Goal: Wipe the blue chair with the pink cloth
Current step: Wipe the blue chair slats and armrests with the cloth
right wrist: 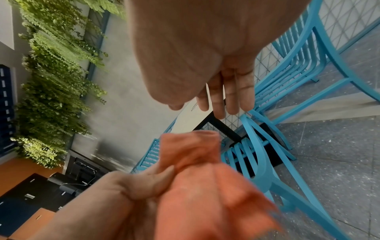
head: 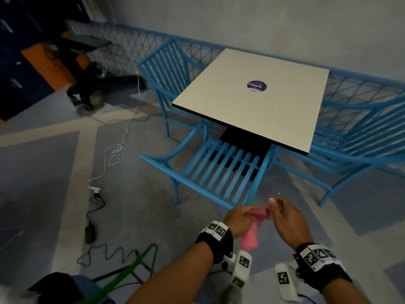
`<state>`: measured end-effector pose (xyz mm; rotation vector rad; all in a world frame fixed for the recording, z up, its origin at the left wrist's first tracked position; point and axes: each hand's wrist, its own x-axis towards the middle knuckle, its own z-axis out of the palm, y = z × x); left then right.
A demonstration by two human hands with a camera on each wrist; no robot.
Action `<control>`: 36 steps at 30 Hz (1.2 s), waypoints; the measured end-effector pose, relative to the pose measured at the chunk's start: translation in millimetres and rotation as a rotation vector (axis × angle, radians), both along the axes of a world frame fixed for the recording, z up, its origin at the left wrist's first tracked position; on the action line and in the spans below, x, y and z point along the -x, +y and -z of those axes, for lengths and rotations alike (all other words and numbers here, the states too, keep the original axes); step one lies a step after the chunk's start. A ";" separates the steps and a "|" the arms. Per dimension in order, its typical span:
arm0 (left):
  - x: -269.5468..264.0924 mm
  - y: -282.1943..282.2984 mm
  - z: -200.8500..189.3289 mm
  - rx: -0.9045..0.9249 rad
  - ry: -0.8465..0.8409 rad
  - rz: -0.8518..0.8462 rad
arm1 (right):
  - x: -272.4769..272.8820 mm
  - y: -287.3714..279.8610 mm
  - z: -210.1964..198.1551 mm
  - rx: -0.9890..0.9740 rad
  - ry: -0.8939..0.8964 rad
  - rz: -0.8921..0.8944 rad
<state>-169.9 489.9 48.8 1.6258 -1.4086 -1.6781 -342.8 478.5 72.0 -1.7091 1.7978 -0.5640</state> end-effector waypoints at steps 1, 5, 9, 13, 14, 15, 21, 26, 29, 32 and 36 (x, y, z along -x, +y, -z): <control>-12.2 -4.3 -7.1 -0.029 0.051 -0.013 | -2.1 -1.2 -0.4 0.003 0.005 0.000; -90.2 -30.2 -22.0 -0.035 0.100 -0.250 | -14.8 -10.9 2.3 -0.009 0.004 -0.002; -188.1 -65.8 -38.5 0.013 -0.036 -0.604 | -34.5 -32.1 10.7 -0.058 0.022 -0.039; -293.0 -100.5 -39.7 0.161 -0.205 -0.758 | -65.3 -57.6 19.4 -0.093 0.050 -0.090; -317.2 -109.2 -34.1 0.200 -0.269 -0.746 | -75.4 -64.6 19.8 -0.109 0.057 -0.087; -340.0 -115.4 -31.6 0.212 -0.344 -0.720 | -85.7 -71.9 20.6 -0.122 0.062 -0.083; -422.6 -142.6 11.0 0.129 -0.626 -0.517 | -151.8 -106.0 22.4 -0.176 0.101 -0.122; -428.6 -141.6 47.0 -0.063 -0.687 -0.308 | -200.4 -128.3 20.7 -0.205 0.162 -0.151; -446.2 -131.1 53.1 -0.265 -0.689 -0.174 | -221.2 -138.8 19.4 -0.212 0.181 -0.186; -476.6 -131.9 56.9 -0.267 -0.725 -0.194 | -238.8 -147.2 14.2 -0.228 0.166 -0.204; -487.8 -160.5 26.6 -0.059 -0.755 -0.370 | -263.0 -157.5 1.1 -0.188 0.167 -0.225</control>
